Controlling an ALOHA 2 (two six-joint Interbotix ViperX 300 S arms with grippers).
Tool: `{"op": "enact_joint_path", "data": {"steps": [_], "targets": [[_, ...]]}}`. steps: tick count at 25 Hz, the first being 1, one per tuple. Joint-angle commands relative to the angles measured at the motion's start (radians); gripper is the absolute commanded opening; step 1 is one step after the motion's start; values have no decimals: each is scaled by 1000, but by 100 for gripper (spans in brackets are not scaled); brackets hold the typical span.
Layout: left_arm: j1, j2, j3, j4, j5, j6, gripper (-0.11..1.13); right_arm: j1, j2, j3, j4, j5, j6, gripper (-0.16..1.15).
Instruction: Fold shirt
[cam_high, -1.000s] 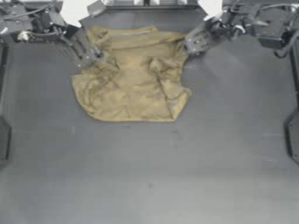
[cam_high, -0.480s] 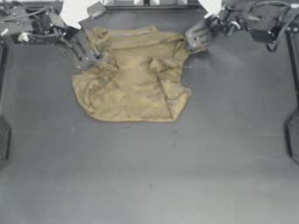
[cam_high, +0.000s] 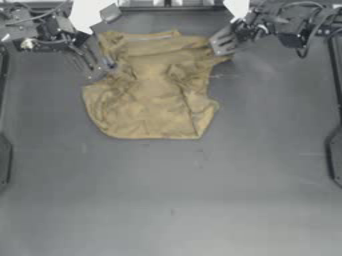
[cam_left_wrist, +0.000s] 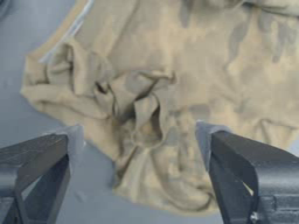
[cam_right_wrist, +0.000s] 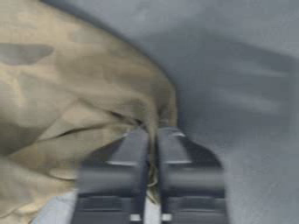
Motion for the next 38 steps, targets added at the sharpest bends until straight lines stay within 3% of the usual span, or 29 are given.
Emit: {"op": "enact_joint_path", "data": {"steps": [1, 3, 13, 26, 32, 35, 38], "targets": [[-2, -49, -2, 5, -5, -2, 103, 8, -34, -29, 5, 14, 0, 0], [0, -51, 6, 6, -3, -2, 103, 21, -49, -43, 5, 31, -2, 10], [-2, -54, 9, 6, -6, -3, 103, 107, -41, -207, 11, 140, 0, 3], [-2, -101, 49, 6, -6, -5, 103, 173, 74, -359, 107, 167, -11, 3], [-2, -103, 51, 6, -8, -5, 103, 192, 133, -414, 160, 161, -61, 4], [-2, -104, 55, 6, -8, -5, 103, 192, 141, -420, 167, 138, -83, 18], [-2, -103, 61, 6, -8, -5, 103, 189, 146, -420, 189, 132, -115, 59]]}}
